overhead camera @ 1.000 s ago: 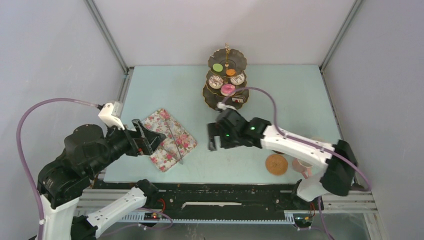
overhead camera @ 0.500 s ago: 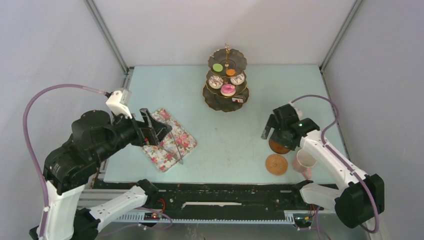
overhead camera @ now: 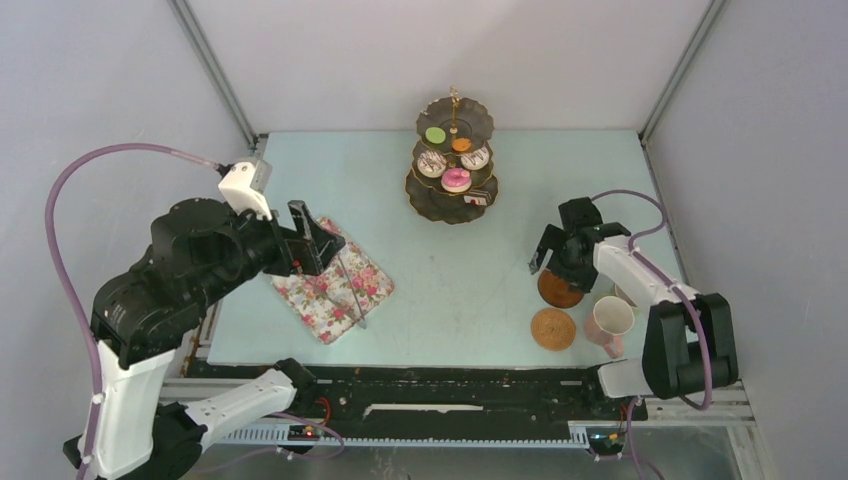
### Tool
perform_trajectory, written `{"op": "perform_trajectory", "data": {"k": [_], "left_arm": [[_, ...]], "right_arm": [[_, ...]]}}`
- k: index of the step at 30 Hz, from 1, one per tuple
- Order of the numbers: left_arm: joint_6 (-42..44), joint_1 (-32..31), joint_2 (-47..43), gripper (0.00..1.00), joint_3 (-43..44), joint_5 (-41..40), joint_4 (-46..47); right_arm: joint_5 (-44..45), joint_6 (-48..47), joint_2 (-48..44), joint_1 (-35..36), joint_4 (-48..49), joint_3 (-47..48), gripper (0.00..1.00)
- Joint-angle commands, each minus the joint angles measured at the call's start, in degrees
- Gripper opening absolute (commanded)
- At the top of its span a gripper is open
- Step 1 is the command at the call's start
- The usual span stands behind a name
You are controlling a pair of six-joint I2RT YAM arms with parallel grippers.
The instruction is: Serve the afternoon tea
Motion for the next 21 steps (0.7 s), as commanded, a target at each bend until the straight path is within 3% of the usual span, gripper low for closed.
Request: {"op": "perform_trajectory", "data": {"k": [1,10,21], "left_arm": [[2.8,-0.3,1.5,0.98,2.2,-2.3,0.1],[4.7,-0.5,3.1,0.98,3.0,-6.3,-0.3],[6.2,-1.0,5.0,0.98,2.3,-9.1,0.3]], "right_arm": [[-1.9,-0.8,4.0,-0.5,5.7,0.0,0.93],[-5.2,0.6,12.8,-1.2,12.0,2.1,0.93],[-6.3,-0.6,27.6,-1.2,10.8,18.1,0.91]]}}
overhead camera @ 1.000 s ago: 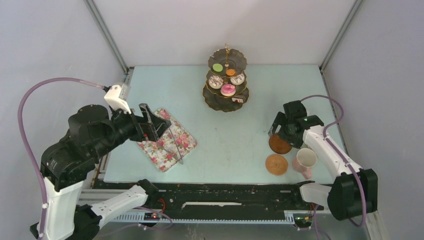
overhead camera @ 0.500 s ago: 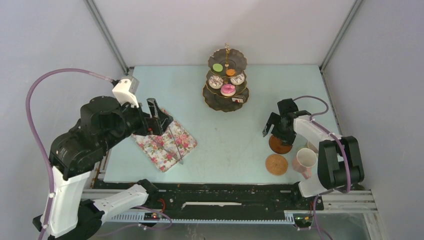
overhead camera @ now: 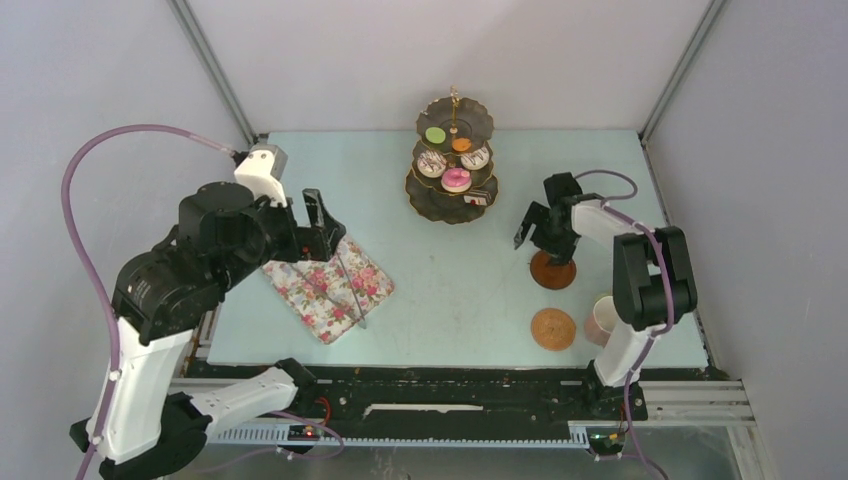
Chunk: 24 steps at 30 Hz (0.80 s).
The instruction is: Serve the afternoon tea
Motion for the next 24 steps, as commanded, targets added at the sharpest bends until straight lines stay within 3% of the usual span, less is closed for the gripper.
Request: {"op": "perform_trajectory", "data": {"k": [1,8,13,18,24], "left_arm": [[2.4,-0.8,0.6,0.98,1.4,-3.0,0.3],[3.2,-1.3,0.5,0.98,0.8,-5.0,0.1],[3.4,-1.5,-0.1,0.98,0.3,-5.4,0.6],[3.5,-2.7,-0.4,0.98,0.1,-4.9,1.1],[3.4,-4.3,-1.2,0.98,-0.1,-4.4,1.9]], "right_arm": [[-0.3,-1.0,6.6,-0.4,2.3,7.2,0.91],[0.4,-3.8,16.0,-1.9,-3.6,21.5,0.91],[-0.4,-7.1,15.7,-1.9,-6.8,28.4,0.92],[-0.1,-8.9,6.0,-1.8,-12.9,32.1,0.94],[2.3,-10.3,-10.2,-4.2,-20.8,27.8,0.95]]}}
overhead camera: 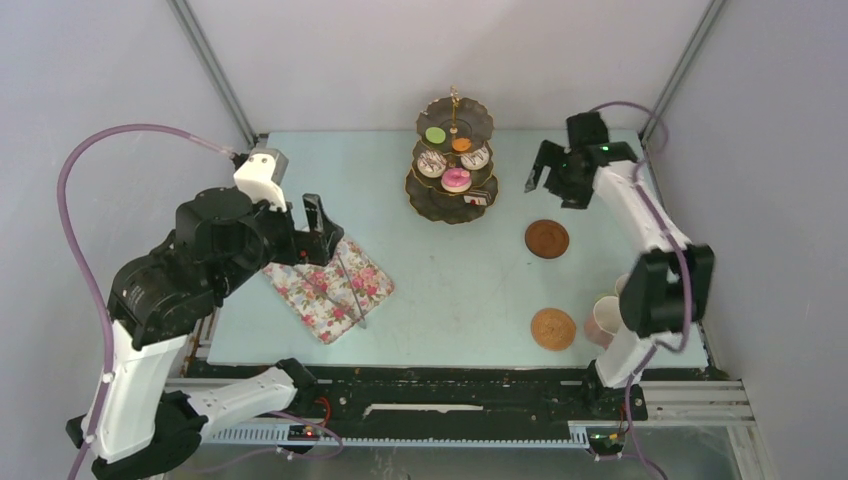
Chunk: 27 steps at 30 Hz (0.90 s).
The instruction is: Serve the afternoon tea
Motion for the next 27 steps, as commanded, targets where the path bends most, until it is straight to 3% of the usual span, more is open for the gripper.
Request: {"op": "perform_trajectory", "data": {"k": [1,6,13,15,20,27], "left_arm": [[1.1,-1.4,-1.0,0.98,-0.2,-0.3,1.9],[0.7,-3.1,-1.4,0.98,-0.7,0.5,2.5],[0.8,-6.5,-1.4,0.98,-0.3,0.5,2.7],[0.9,-7.7,-1.4,0.98,-0.1,0.3,2.4],[1.0,-10.0,-1.8,0.98,0.1,0.0,2.2],[2.1,-11.4,-2.4,0.98,1.0,-2.7,1.5]], "right_arm": [[2.4,-2.0,-15.4,-3.3,-7.6,-2.5,0.94],[2.3,-0.5,-32.5,-12.1,-13.8,-13.6,0.93],[3.2,-2.0,-50.4,-32.8,-23.1,-26.7,0.91],[5.0,-1.4,-52.1,-37.5,-24.4,-28.6,0.89],[5.8,2.6,-53.0,-40.8,-21.9,-33.4,0.84],[4.5,2.5,-46.8,-43.3,-16.6,-36.0,0.69]]}}
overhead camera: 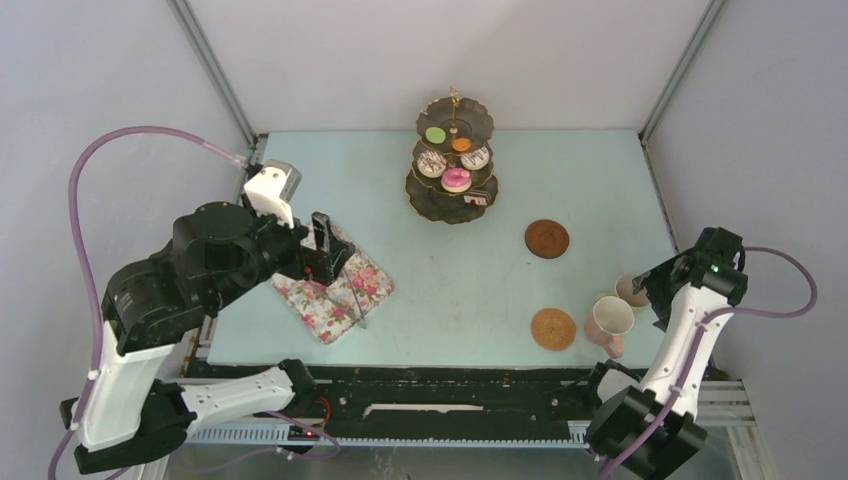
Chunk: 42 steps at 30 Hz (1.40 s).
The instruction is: Serve the afternoon tea
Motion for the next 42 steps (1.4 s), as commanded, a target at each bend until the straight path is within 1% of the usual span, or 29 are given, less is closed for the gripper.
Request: {"op": "perform_trajectory", "data": {"k": [1,4,15,17,19,22,24,26,29,33,37,42], "left_arm": [[1.6,-0.7,-0.8,0.98,1.4,-2.6,0.9],[1.7,-0.6,-0.7,0.98,1.6,-3.2,0.8],[2.3,-0.6,-0.1,0.98,2.4,-4.0,0.4],[2.3,-0.7,0.1,0.98,2.4,-4.0,0.5],[2.4,-0.7,0.1,0.98,2.5,-4.1,0.5],[2.4,-0.6,0.4,0.98,2.9,-4.3,0.4],[2.5,-0.6,0.5,0.98,2.9,-4.4,0.3],[2.5,-0.7,0.5,0.98,2.9,-4.5,0.3],[2.6,-0.7,0.6,0.98,2.9,-4.7,0.3],[2.8,-0.7,0.7,0.98,2.9,-4.8,0.4],[3.0,-0.7,0.6,0.98,2.7,-5.2,0.6],[3.3,-0.9,0.6,0.98,2.7,-5.8,0.7]], "right_arm": [[0.3,0.9,3.5,-1.2,5.0,-0.8,0.68],[0.7,1.3,4.3,-1.3,7.1,-2.6,0.65],[1.2,1.3,8.8,-1.7,11.8,-6.7,0.63],[1.1,1.7,10.2,-1.7,13.2,-6.7,0.61],[0.4,1.9,11.4,-1.7,14.7,-6.7,0.53],[-0.6,2.4,13.0,-1.7,17.1,-6.7,0.38],[-0.7,2.6,13.8,-1.7,17.9,-6.6,0.3],[-2.9,2.5,14.2,-1.6,18.5,-6.2,0.22],[-3.3,1.9,14.4,-1.0,18.9,-4.9,0.11],[-2.3,0.8,14.8,0.8,18.6,-1.3,0.01],[-0.4,0.4,16.5,5.1,16.6,4.6,0.0],[3.6,0.1,21.0,15.4,14.4,14.1,0.0]]}}
